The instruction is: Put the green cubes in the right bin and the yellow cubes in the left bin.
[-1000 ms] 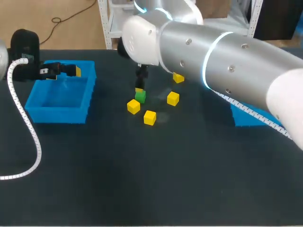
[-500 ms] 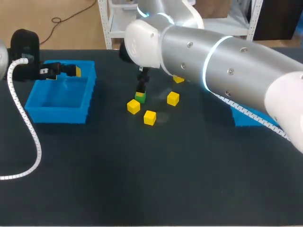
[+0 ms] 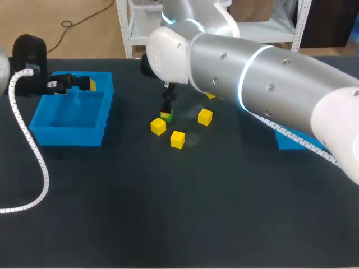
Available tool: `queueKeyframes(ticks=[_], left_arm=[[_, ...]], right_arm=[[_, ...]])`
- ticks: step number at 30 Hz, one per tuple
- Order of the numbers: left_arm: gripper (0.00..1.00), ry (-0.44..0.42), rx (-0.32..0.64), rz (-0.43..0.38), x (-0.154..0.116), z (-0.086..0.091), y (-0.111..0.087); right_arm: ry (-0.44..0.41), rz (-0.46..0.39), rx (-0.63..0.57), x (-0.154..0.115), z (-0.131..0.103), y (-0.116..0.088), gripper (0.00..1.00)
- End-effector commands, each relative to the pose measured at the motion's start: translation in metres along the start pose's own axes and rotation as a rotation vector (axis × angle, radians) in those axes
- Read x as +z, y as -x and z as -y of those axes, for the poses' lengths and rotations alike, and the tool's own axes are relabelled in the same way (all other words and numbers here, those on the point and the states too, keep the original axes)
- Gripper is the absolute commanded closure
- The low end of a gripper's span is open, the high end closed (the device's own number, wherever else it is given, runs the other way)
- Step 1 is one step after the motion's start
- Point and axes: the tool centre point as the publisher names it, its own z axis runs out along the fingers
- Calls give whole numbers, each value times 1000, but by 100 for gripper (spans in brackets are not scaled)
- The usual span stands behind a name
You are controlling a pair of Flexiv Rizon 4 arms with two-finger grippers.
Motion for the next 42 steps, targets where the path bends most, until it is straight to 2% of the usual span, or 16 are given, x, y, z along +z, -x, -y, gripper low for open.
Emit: queueKeyframes(ticks=[1, 9, 10, 11, 12, 13, 14, 24, 27, 31, 36, 42], left_arm=[[0, -10, 2, 6, 0, -2, -1], [0, -10, 2, 6, 0, -2, -1], [0, -10, 2, 6, 0, -2, -1], [0, -10, 2, 6, 0, -2, -1], [0, -10, 2, 6, 0, -2, -1], [0, -10, 2, 6, 0, -2, -1], [0, -10, 2, 6, 0, -2, -1], [0, -10, 2, 6, 0, -2, -1], [0, -10, 2, 6, 0, -2, -1], [0, -10, 2, 6, 0, -2, -1], [0, -10, 2, 6, 0, -2, -1], [0, -10, 2, 6, 0, -2, -1]], right_arm=[[1, 3, -2, 5, -1, -1, 0], [8, -5, 1, 11, 1, 0, 0], [8, -6, 1, 12, 1, 0, 24], [8, -6, 2, 13, 1, 0, 60], [5, -7, 3, 13, 1, 0, 74], [-1, -1, 12, 14, 1, 0, 95], [0, -1, 12, 14, 1, 0, 100], [-2, 1, 7, 17, 2, 1, 100], [-55, 39, 27, 9, 6, 1, 100], [-176, 155, 79, -28, 18, -4, 100], [-309, 283, 183, -68, 37, -28, 100], [-439, 349, 337, -107, 39, -80, 100]])
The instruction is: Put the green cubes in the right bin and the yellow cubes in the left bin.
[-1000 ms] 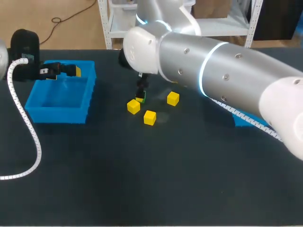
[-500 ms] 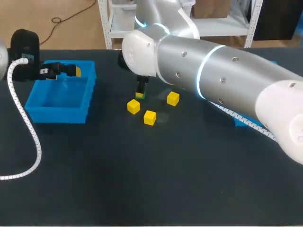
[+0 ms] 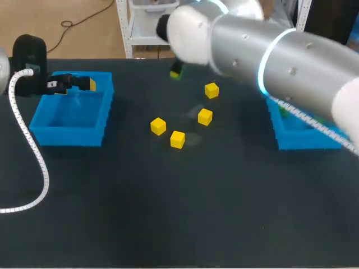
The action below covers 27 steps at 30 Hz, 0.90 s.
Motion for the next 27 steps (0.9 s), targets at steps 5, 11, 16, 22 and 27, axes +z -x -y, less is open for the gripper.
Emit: queueKeyframes(ticks=[5, 11, 16, 22, 27], left_arm=[[0, -10, 2, 6, 0, -2, -1], [0, -10, 2, 6, 0, -2, -1], [0, -10, 2, 6, 0, -2, -1], [0, -10, 2, 6, 0, -2, -1], [0, -10, 2, 6, 0, -2, -1]], right_arm=[[-405, 257, 294, -95, -14, -125, 100], [-562, 283, 526, -136, -23, -200, 100], [-640, 299, 707, -155, -29, -260, 100], [-678, 284, 876, -159, -38, -318, 100], [-694, 276, 1012, -152, -49, -358, 100]])
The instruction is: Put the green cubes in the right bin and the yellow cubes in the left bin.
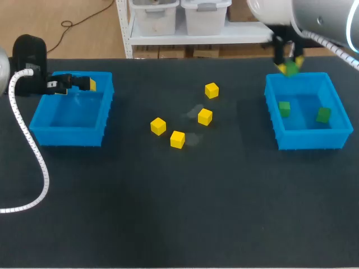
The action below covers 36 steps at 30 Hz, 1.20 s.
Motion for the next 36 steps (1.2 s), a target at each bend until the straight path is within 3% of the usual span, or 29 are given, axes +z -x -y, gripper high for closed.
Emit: queueKeyframes(ticks=[1, 8, 20, 36], left_arm=[[0, -10, 2, 6, 0, -2, -1], [0, -10, 2, 6, 0, -2, -1], [0, -10, 2, 6, 0, -2, -1], [0, -10, 2, 6, 0, -2, -1]], right_arm=[[-14, 882, 349, 38, 15, -126, 100], [-10, 865, 397, 52, 21, -141, 100], [-15, 869, 361, 51, 18, -127, 100], [-14, 891, 282, 44, 29, -53, 100]])
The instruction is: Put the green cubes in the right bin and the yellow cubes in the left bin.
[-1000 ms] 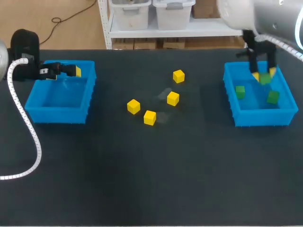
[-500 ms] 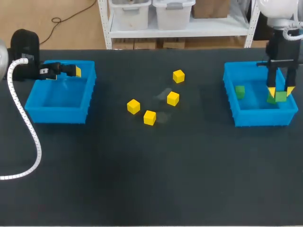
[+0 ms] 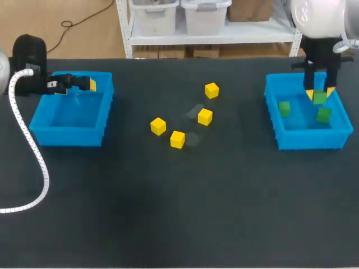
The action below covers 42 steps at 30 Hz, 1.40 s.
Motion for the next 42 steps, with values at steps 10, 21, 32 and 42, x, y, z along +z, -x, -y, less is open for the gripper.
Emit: queueKeyframes(ticks=[10, 21, 32, 42], left_arm=[[0, -10, 2, 6, 0, -2, -1], [0, -10, 2, 6, 0, -2, -1], [0, -10, 2, 6, 0, -2, -1], [0, 72, 40, -76, -5, 10, 10]], right_arm=[[-16, 976, -22, -1, -2, 5, 0], [-16, 976, -22, -1, -2, 5, 0], [-16, 976, -22, -1, -2, 5, 0], [-16, 976, -22, -1, -2, 5, 0]])
